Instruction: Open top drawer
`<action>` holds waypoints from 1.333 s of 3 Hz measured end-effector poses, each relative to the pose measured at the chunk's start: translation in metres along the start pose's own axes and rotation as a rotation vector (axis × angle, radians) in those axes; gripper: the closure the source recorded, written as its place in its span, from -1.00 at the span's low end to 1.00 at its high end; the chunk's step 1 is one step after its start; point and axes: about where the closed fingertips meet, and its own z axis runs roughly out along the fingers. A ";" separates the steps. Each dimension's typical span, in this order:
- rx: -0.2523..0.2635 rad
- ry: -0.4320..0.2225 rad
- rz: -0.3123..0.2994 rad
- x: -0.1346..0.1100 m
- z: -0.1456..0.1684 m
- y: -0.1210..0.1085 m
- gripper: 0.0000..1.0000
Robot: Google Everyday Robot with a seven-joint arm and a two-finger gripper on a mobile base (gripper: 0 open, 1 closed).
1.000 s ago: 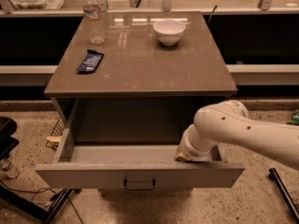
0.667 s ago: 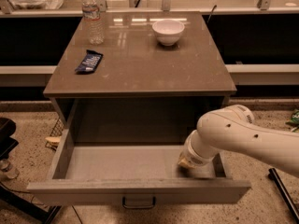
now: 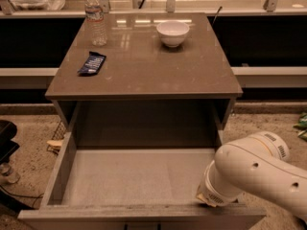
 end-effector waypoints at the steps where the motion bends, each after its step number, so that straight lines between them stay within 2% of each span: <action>1: 0.000 0.000 0.000 -0.002 0.000 -0.001 0.66; 4: 0.009 0.002 -0.004 -0.002 -0.003 -0.001 -0.73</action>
Offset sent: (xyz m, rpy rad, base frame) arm 0.0017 0.0009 0.0004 0.0000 -0.0001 0.0001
